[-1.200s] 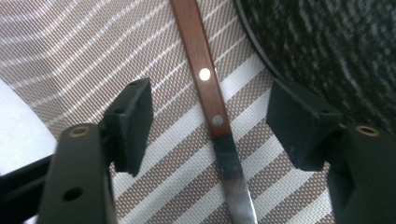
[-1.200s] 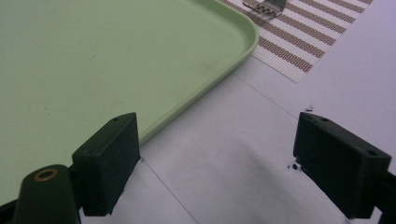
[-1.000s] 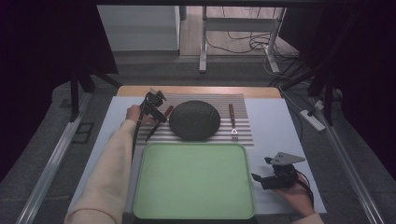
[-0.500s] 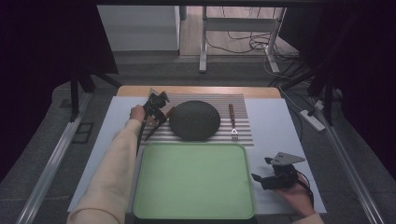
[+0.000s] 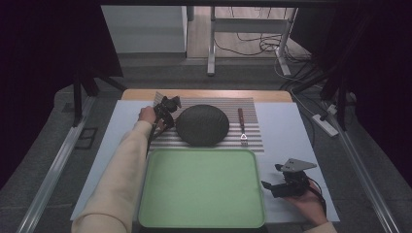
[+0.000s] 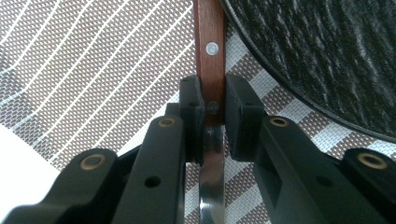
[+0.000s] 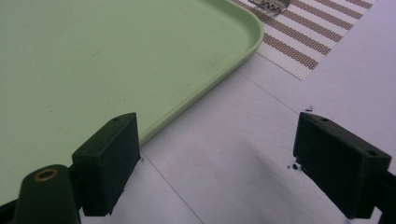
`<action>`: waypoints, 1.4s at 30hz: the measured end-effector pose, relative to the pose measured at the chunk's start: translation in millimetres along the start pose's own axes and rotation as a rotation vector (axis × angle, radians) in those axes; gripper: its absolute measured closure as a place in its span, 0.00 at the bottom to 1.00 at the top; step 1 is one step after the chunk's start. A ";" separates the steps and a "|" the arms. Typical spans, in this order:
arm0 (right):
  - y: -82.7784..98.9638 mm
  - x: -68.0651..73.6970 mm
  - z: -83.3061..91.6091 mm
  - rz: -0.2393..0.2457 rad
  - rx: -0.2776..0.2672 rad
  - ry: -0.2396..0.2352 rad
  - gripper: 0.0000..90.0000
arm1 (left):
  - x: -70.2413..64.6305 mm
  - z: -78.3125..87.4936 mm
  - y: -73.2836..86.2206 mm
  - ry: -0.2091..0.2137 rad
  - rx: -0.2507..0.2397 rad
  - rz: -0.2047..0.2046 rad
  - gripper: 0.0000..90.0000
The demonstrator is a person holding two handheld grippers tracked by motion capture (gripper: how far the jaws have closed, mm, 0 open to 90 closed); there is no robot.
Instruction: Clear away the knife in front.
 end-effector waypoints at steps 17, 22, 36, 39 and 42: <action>-0.3 -0.6 0.3 -0.003 -0.002 0.003 0.16 | 4.1 33.6 39.4 0.016 -0.045 -0.036 0.86; 0.0 -0.3 -0.2 -0.002 0.000 0.002 0.17 | -6.9 46.1 57.7 0.013 -0.061 -0.069 0.86; 0.3 0.3 -1.4 0.000 0.006 0.004 0.17 | -69.1 75.8 83.1 0.025 -0.133 -0.213 0.86; 0.2 0.7 -1.9 0.001 0.006 0.002 0.16 | -94.0 76.7 85.4 0.037 -0.141 -0.269 0.86; 0.1 1.2 -1.9 0.003 0.008 0.000 0.17 | -118.4 72.1 88.5 0.049 -0.148 -0.319 0.86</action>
Point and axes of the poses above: each handheld gripper's, and its own axes: z roughly backward along the jaws, y roughly out of its underside, x roughly to its left, the point moved 9 cm from there along -z, roughly forward along the jaws, and after that the axes turned 6 degrees about y, right-handed, at the moved point
